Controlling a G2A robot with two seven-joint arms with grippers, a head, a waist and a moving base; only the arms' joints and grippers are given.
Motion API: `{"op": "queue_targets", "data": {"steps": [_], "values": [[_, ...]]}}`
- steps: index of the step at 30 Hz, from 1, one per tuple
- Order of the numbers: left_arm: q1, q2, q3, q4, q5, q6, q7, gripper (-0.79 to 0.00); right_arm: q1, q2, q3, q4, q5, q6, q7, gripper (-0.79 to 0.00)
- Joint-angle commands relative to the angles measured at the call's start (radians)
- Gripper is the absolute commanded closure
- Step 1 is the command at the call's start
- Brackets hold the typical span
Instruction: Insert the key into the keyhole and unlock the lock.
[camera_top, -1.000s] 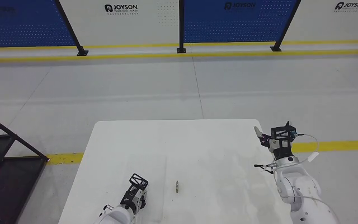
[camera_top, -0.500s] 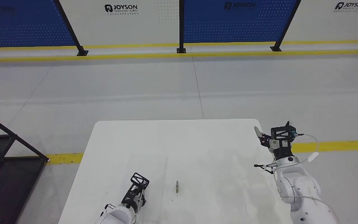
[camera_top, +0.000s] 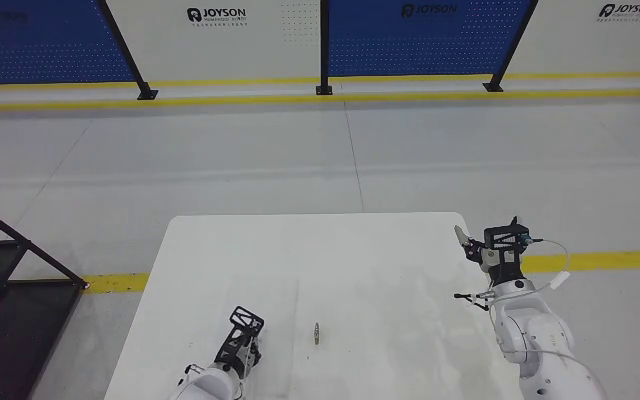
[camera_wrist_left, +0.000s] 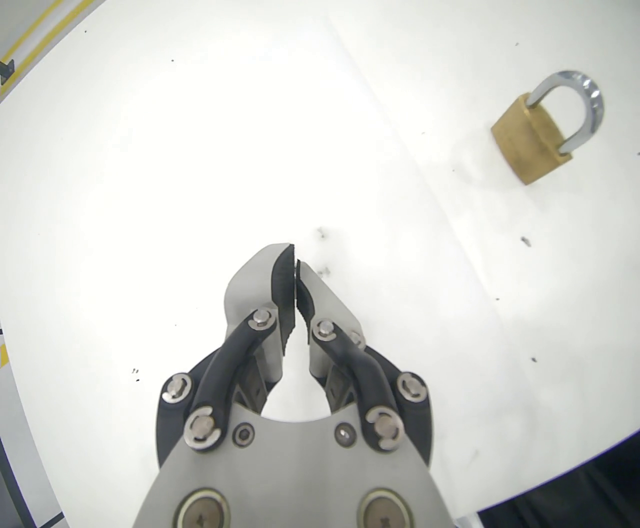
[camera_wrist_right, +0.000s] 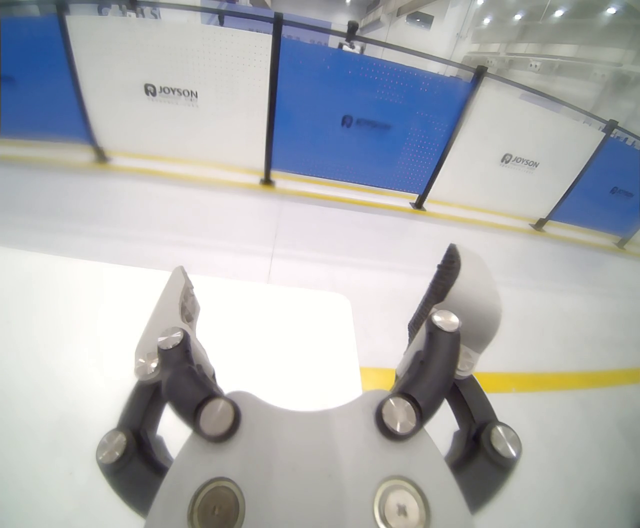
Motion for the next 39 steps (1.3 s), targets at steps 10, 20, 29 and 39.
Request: {"op": "queue_targets", "data": {"steps": [10, 20, 29, 39], "values": [[0.148, 0.017, -0.178, -0.15, -0.236, -0.175, 0.419, 0.0, -0.013, 0.001, -0.009, -0.01, -0.034, -0.031, -0.016, -0.785], [0.217, 0.033, -0.348, -0.057, -0.385, -0.49, 0.839, 0.0, -0.152, -0.005, -0.229, -0.144, -0.406, -0.037, -0.031, -0.785], [0.215, 0.033, -0.363, -0.031, -0.393, -0.501, 0.867, 0.0, -0.206, -0.016, -0.476, -0.166, -0.644, -0.066, -0.034, -0.785], [0.215, 0.033, -0.363, -0.031, -0.393, -0.501, 0.867, 0.0, -0.203, -0.016, -0.486, -0.165, -0.656, -0.064, -0.028, -0.785]]}}
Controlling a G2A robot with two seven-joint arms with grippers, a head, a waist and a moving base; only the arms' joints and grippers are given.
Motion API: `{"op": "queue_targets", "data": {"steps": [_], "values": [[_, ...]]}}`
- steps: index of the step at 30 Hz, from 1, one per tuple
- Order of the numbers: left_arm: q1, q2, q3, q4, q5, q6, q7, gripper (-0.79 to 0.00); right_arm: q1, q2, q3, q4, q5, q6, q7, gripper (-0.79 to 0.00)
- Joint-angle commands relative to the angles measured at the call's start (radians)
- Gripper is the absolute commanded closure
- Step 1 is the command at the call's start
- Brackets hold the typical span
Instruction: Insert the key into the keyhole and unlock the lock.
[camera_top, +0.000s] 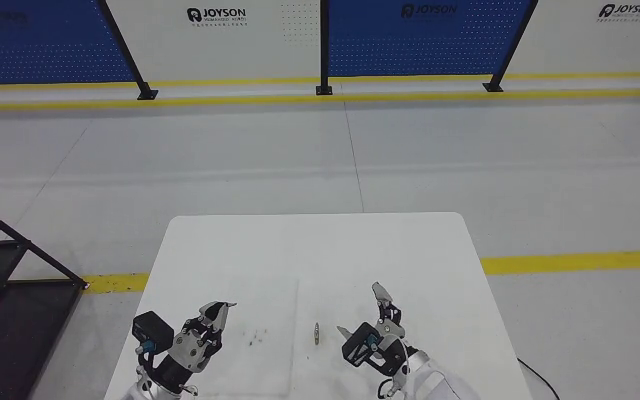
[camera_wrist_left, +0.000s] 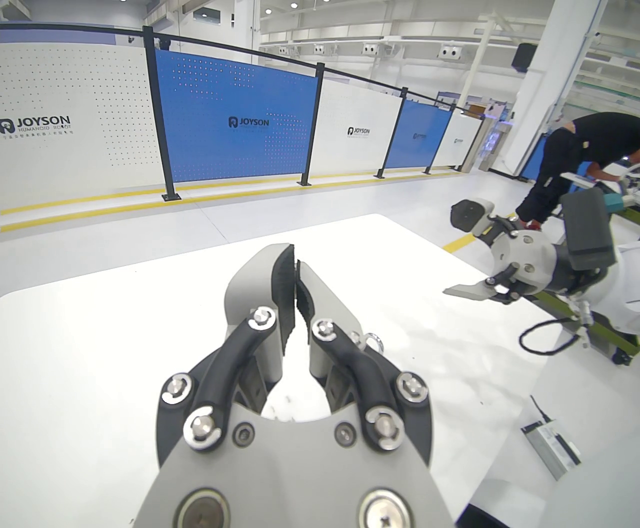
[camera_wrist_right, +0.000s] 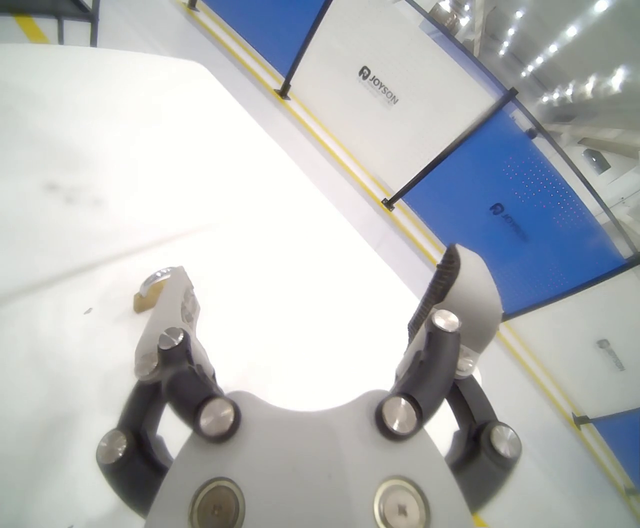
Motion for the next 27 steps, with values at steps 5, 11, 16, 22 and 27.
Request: {"op": "queue_targets", "data": {"steps": [5, 11, 16, 22, 27], "values": [[-0.016, -0.001, 0.006, 0.003, -0.004, 0.007, -0.016, 0.0, 0.019, 0.001, -0.044, 0.023, -0.027, -0.09, 0.003, -0.785], [-0.022, -0.002, 0.015, 0.01, -0.005, 0.013, -0.007, 0.0, 0.111, -0.033, -0.208, 0.129, 0.031, -0.115, 0.065, -0.785], [-0.022, -0.003, 0.016, 0.012, -0.007, 0.015, -0.005, 0.0, 0.165, -0.066, -0.286, 0.222, 0.189, -0.071, 0.098, -0.785], [-0.022, -0.003, 0.016, 0.012, -0.007, 0.015, -0.005, 0.0, 0.188, -0.091, -0.311, 0.317, 0.274, 0.078, 0.116, -0.785], [-0.022, -0.003, 0.016, 0.012, -0.007, 0.015, -0.005, 0.0, 0.223, -0.109, -0.326, 0.385, 0.329, 0.147, 0.112, -0.785]]}}
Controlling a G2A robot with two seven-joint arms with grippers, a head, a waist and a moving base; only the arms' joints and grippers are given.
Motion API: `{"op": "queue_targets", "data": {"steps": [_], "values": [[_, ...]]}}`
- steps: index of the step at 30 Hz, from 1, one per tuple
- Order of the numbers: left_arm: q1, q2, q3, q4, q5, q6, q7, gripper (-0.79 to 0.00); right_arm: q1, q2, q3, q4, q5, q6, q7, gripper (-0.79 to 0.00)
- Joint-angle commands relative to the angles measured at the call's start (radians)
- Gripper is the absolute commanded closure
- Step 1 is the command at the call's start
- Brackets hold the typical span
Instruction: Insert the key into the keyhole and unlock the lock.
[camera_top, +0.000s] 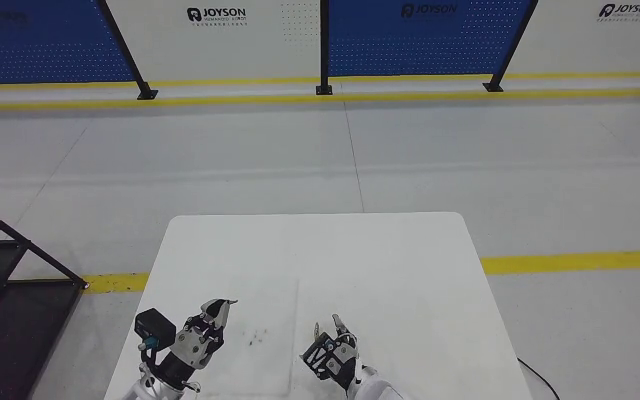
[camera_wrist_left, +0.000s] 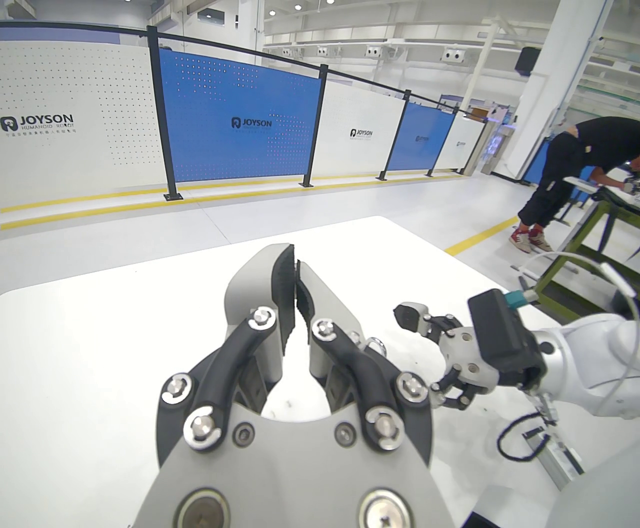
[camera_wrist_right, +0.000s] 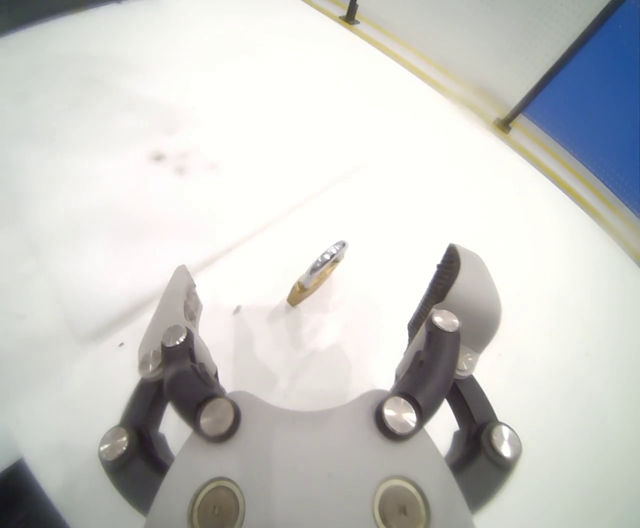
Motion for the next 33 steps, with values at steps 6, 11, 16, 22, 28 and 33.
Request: {"op": "queue_targets", "data": {"steps": [6, 11, 16, 22, 28, 33], "values": [[0.0, 0.0, 0.0, 0.0, 0.0, 0.0, 0.0, 0.0, 0.045, -0.019, -0.023, 0.075, 0.059, 0.013, -0.022, -0.385], [0.0, 0.0, 0.0, 0.0, 0.0, 0.0, 0.0, 0.0, 0.069, -0.029, -0.036, 0.115, 0.079, 0.018, -0.029, -0.363], [0.0, 0.0, 0.0, 0.0, 0.0, 0.0, 0.0, 0.0, 0.087, -0.038, -0.045, 0.143, 0.099, 0.022, -0.029, -0.323], [0.0, 0.0, 0.0, 0.0, 0.0, 0.0, 0.0, 0.0, 0.099, -0.044, -0.051, 0.16, 0.11, 0.023, -0.037, -0.025], [0.0, 0.0, 0.0, 0.0, 0.0, 0.0, 0.0, 0.0, 0.09, -0.042, -0.043, 0.138, 0.101, 0.034, -0.054, 0.0], [0.0, 0.0, 0.0, 0.0, 0.0, 0.0, 0.0, 0.0, 0.053, -0.031, -0.001, 0.067, 0.139, 0.025, -0.155, 0.0]]}}
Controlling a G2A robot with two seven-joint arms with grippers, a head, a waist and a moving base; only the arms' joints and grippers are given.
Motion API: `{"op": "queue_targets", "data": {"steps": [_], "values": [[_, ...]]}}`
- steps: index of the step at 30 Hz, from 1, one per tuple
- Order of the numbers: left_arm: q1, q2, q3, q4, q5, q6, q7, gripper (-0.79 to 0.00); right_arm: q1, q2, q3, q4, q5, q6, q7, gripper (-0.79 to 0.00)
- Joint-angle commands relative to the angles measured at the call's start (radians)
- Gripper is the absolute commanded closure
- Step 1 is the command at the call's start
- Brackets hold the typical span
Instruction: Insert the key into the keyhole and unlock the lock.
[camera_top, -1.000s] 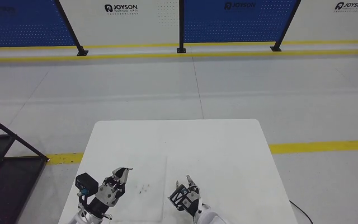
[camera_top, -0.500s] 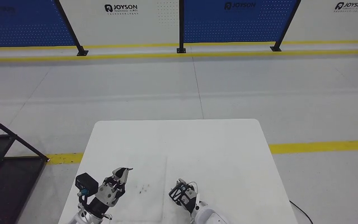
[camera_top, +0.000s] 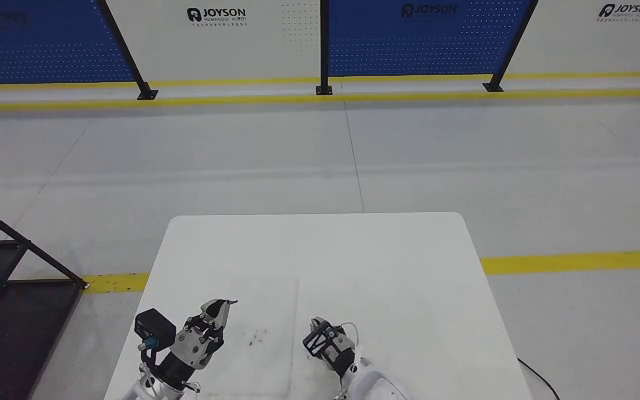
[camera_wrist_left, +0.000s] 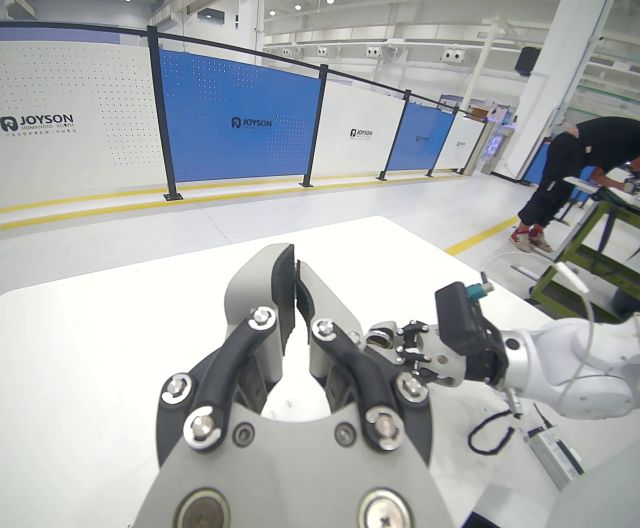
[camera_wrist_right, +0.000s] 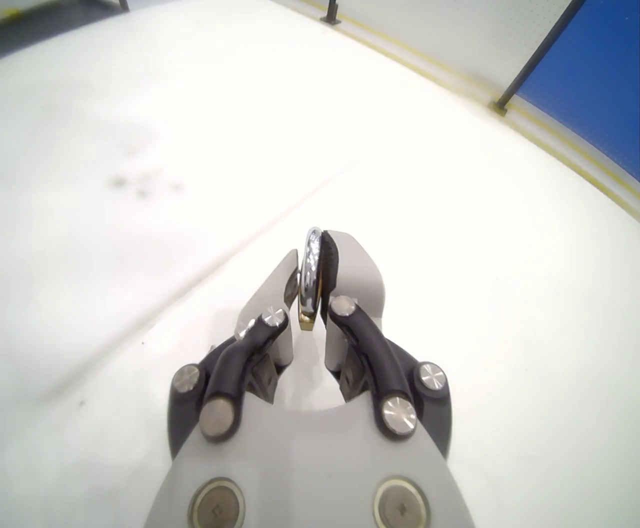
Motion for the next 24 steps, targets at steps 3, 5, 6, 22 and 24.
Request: {"op": "queue_targets", "data": {"steps": [3, 5, 6, 22, 24], "values": [[0.0, 0.0, 0.0, 0.0, 0.0, 0.0, 0.0, 0.0, -0.037, 0.021, 0.077, -0.056, 0.091, -0.102, -0.167, 0.0], [-0.003, 0.0, 0.002, -0.001, -0.005, 0.001, 0.0, 0.0, -0.061, 0.034, 0.13, -0.073, 0.155, -0.182, -0.284, 0.0], [-0.012, -0.002, 0.012, -0.001, -0.029, -0.004, 0.005, 0.0, -0.072, 0.04, 0.15, -0.076, 0.179, -0.226, -0.338, 0.0], [-0.105, -0.002, 0.094, 0.084, -0.204, -0.247, 0.043, 0.0, -0.085, 0.063, 0.218, -0.061, 0.253, -0.518, -0.713, 0.0], [-0.105, -0.002, 0.094, 0.084, -0.204, -0.247, 0.043, 0.0, -0.085, 0.063, 0.218, -0.061, 0.253, -0.518, -0.713, 0.0]]}}
